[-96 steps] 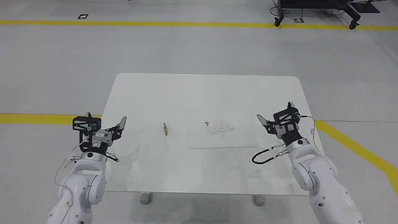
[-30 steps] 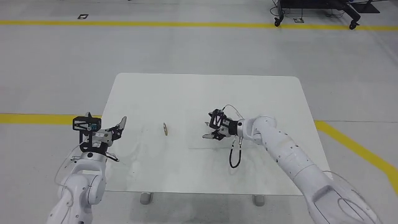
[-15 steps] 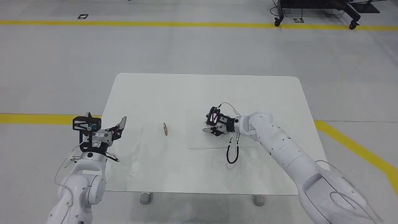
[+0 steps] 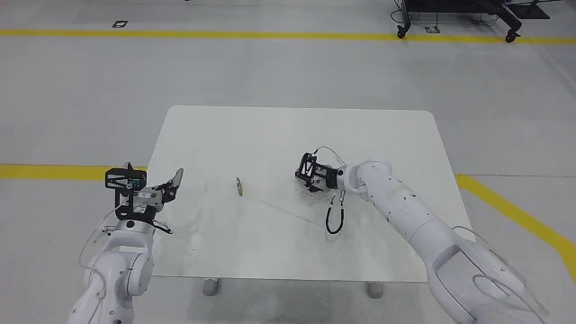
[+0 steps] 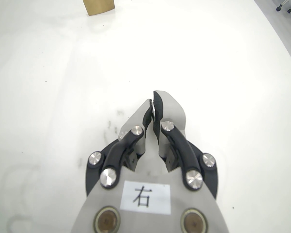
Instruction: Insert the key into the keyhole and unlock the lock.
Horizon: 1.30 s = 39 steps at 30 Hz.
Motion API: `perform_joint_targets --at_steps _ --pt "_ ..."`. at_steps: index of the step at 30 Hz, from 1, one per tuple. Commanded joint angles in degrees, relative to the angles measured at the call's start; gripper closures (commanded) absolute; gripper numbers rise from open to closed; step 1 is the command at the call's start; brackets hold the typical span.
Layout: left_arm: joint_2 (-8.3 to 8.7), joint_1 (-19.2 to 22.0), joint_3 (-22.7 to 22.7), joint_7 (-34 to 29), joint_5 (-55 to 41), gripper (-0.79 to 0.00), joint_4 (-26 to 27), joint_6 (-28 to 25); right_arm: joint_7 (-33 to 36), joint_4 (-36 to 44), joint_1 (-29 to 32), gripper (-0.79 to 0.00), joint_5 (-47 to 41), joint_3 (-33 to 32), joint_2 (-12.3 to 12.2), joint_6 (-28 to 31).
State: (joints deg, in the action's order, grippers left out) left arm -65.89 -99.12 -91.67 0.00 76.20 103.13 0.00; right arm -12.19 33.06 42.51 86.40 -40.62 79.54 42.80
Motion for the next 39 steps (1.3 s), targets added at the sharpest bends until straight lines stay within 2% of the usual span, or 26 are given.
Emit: perform_joint_targets --at_steps 1,29,34,39 --pt "0.0 0.0 0.0 0.0 0.0 -0.785 0.0 0.0 -0.24 -0.17 -0.21 0.0 0.11 0.05 0.06 0.0" --pt "0.01 0.07 0.25 0.15 0.82 -0.785 0.49 -0.16 -0.58 1.95 -0.43 0.0 1.24 -1.07 -0.65 -1.97" --pt "-0.19 1.05 5.91 -1.76 6.85 -0.785 5.16 -3.19 -0.58 1.95 -0.43 0.0 1.24 -1.07 -0.65 -1.97" --pt "-0.35 4.96 11.56 -7.01 11.1 -0.785 6.61 -8.87 -0.58 1.95 -0.43 0.0 1.24 -1.07 -0.65 -1.97"
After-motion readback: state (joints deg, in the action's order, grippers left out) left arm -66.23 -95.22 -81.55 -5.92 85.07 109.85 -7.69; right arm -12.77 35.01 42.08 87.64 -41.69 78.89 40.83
